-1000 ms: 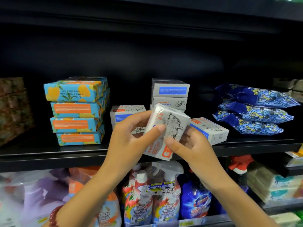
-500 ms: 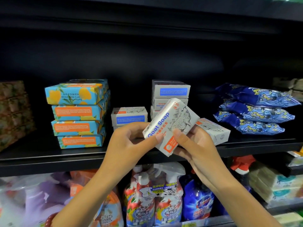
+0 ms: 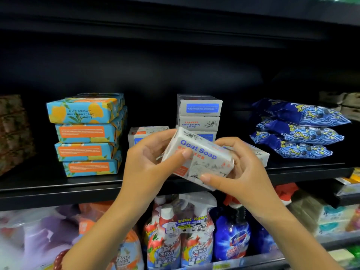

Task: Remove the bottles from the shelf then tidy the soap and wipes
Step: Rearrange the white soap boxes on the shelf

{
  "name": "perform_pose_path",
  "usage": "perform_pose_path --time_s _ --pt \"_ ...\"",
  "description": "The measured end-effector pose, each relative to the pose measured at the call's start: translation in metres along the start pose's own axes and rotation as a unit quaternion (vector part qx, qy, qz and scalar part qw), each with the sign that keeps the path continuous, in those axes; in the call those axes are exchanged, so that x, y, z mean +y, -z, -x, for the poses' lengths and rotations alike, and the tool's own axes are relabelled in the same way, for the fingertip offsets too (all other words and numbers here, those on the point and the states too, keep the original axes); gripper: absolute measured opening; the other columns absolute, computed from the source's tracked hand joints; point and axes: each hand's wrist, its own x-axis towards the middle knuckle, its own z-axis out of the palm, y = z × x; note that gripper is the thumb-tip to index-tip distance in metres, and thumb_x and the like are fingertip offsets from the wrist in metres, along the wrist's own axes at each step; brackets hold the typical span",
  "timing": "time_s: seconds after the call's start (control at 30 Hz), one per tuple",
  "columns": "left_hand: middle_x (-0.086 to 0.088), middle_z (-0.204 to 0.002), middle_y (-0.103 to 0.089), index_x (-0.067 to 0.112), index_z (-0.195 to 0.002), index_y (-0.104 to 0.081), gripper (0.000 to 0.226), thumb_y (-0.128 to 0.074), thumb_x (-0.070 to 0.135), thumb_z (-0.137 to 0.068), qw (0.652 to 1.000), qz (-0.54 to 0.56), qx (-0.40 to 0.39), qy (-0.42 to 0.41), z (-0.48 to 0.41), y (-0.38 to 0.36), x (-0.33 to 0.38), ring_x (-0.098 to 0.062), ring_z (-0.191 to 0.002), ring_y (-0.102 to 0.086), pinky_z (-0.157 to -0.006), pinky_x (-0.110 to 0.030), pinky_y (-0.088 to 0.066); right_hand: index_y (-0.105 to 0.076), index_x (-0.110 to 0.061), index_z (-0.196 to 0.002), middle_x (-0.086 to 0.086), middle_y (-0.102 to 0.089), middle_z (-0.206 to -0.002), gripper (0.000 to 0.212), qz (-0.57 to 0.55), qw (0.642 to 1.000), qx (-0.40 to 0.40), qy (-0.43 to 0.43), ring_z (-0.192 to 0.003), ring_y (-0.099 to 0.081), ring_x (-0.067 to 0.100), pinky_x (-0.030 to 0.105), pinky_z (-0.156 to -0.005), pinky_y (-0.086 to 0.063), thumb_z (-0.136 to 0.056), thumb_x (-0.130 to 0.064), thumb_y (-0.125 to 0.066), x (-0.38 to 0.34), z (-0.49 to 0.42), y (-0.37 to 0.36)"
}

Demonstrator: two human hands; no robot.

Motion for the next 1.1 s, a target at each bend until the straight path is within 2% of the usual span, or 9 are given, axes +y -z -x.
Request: perform_pose_path --time_s 0.13,0.3,0.43,0.6,0.73,0.83,0.93,1.03,1.1 --pt "0.002 -0.095 -0.074 0.02 -0.103 -0.068 0.043 -0.075 0.032 -0.062 1.0 0.024 0.003 0.007 0.0 -0.007 0.001 -0.015 -0.089 -0.07 -0.065 -0.024 -0.056 -0.059 -0.028 -0.099 0.003 -0.07 -0.096 0.045 0.014 1.0 0.003 -0.003 -0.089 -0.068 0.019 0.034 -0.074 -0.056 -0.062 -0.019 -0.083 0.003 0.005 -0.004" --pt "-0.005 -0.098 -0.072 0.018 -0.111 -0.064 0.061 -0.082 0.029 -0.054 0.993 0.089 0.013 0.07 0.0 -0.017 -0.01 -0.019 -0.089 -0.07 -0.066 -0.024 -0.055 -0.055 -0.015 -0.101 0.005 -0.071 -0.091 0.052 -0.034 0.998 0.047 -0.015 -0.084 -0.069 0.02 0.03 -0.069 -0.055 -0.058 -0.025 -0.082 0.013 0.008 -0.01" --pt "-0.003 -0.092 -0.075 0.008 -0.096 -0.069 0.037 -0.081 0.016 -0.062 0.996 0.054 -0.022 0.074 0.003 -0.022 -0.018 -0.016 -0.087 -0.071 -0.07 -0.021 -0.054 -0.055 -0.01 -0.103 0.007 -0.072 -0.097 0.06 -0.123 0.988 0.079 -0.055 -0.09 -0.069 0.021 0.027 -0.07 -0.055 -0.052 -0.027 -0.08 0.02 0.011 -0.01" --pt "-0.001 -0.097 -0.074 0.012 -0.099 -0.071 0.04 -0.076 0.033 -0.065 0.998 0.012 -0.03 0.046 -0.001 -0.022 -0.016 -0.018 -0.093 -0.07 -0.079 -0.03 -0.057 -0.063 -0.016 -0.101 0.001 -0.072 -0.098 0.049 -0.08 0.994 0.05 -0.059 -0.089 -0.069 0.014 0.017 -0.067 -0.052 -0.056 -0.027 -0.08 0.013 0.009 0.0" --pt "-0.002 -0.095 -0.074 0.015 -0.098 -0.073 0.034 -0.074 0.033 -0.069 0.998 -0.004 -0.051 0.048 -0.002 -0.025 -0.013 -0.02 -0.09 -0.071 -0.078 -0.034 -0.057 -0.064 -0.019 -0.098 -0.005 -0.073 -0.094 0.042 -0.052 0.996 0.043 -0.057 -0.088 -0.069 0.01 0.018 -0.072 -0.052 -0.058 -0.018 -0.079 0.012 0.008 0.004" --pt "-0.003 -0.092 -0.075 0.017 -0.094 -0.074 0.028 -0.077 0.031 -0.069 0.996 -0.004 -0.048 0.077 -0.005 -0.025 -0.012 -0.021 -0.087 -0.071 -0.075 -0.032 -0.058 -0.066 -0.017 -0.097 0.0 -0.074 -0.095 0.039 -0.059 0.994 0.043 -0.079 -0.09 -0.07 0.016 0.024 -0.073 -0.054 -0.061 -0.02 -0.078 0.014 0.007 0.004" --pt "-0.005 -0.091 -0.075 0.014 -0.093 -0.075 0.031 -0.072 0.036 -0.072 0.99 0.007 -0.048 0.132 -0.009 -0.022 -0.012 -0.022 -0.086 -0.071 -0.073 -0.032 -0.058 -0.068 -0.008 -0.099 0.01 -0.073 -0.095 0.035 -0.12 0.985 0.039 -0.119 -0.085 -0.071 0.023 0.024 -0.063 -0.055 -0.067 -0.02 -0.078 0.01 0.006 0.003" --pt "-0.005 -0.09 -0.075 0.01 -0.092 -0.074 0.037 -0.076 0.041 -0.072 0.986 0.01 -0.045 0.163 -0.012 -0.02 -0.012 -0.02 -0.084 -0.072 -0.07 -0.027 -0.056 -0.069 -0.003 -0.097 0.013 -0.073 -0.089 0.028 -0.141 0.979 0.035 -0.142 -0.072 -0.071 0.019 0.019 -0.051 -0.051 -0.073 -0.017 -0.074 0.004 0.004 0.004" --pt "-0.006 -0.088 -0.075 0.009 -0.087 -0.075 0.04 -0.074 0.045 -0.07 0.985 0.008 -0.039 0.165 -0.012 -0.019 -0.014 -0.02 -0.083 -0.072 -0.07 -0.026 -0.056 -0.068 -0.002 -0.098 0.013 -0.073 -0.088 0.032 -0.133 0.979 0.031 -0.149 -0.07 -0.07 0.017 0.019 -0.052 -0.051 -0.073 -0.021 -0.067 0.003 0.002 0.005"
